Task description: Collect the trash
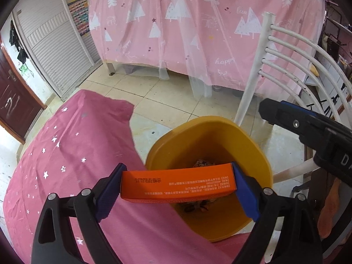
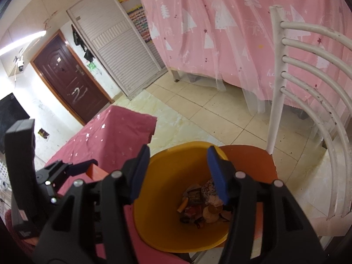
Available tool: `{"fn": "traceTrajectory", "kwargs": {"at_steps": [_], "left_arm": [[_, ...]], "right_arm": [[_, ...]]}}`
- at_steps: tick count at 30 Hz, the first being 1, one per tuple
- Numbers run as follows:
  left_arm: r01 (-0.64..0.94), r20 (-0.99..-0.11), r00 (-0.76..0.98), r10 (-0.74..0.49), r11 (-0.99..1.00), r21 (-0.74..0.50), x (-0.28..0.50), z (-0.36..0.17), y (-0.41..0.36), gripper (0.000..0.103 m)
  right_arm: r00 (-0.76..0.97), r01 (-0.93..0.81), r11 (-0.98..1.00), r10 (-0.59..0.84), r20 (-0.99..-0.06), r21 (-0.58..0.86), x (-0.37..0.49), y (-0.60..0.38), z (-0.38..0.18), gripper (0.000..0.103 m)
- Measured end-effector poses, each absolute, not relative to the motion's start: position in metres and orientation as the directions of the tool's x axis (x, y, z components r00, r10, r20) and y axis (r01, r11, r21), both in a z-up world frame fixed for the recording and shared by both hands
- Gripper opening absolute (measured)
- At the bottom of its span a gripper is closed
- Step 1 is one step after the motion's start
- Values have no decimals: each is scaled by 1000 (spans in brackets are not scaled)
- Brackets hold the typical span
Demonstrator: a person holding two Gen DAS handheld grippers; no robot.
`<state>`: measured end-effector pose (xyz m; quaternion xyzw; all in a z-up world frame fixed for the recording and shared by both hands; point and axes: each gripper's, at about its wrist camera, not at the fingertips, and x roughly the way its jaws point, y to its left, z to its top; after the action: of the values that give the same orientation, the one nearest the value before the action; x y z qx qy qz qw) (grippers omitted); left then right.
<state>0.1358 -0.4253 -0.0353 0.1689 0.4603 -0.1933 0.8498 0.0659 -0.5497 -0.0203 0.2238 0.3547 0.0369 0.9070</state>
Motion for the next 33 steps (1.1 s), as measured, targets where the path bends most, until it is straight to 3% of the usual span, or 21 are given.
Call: {"fn": "traceTrajectory", "kwargs": {"at_steps": [9, 11, 21, 33], "left_arm": [[515, -851, 482, -211, 854, 80, 128, -32, -437, 95], [527, -848, 482, -222, 847, 78, 125, -30, -436, 95], [527, -806, 524, -275, 848, 53, 109, -16, -417, 95], [464, -740, 580, -340, 885, -43, 94, -6, -344, 95]], "right_arm": [[766, 124, 879, 211, -608, 461, 61, -562, -18, 57], [769, 128, 877, 207, -605, 462, 60, -563, -16, 63], [776, 116, 875, 216, -593, 470, 62, -558, -13, 63], [777, -3, 912, 260, -573, 411, 67, -504, 1, 93]]}}
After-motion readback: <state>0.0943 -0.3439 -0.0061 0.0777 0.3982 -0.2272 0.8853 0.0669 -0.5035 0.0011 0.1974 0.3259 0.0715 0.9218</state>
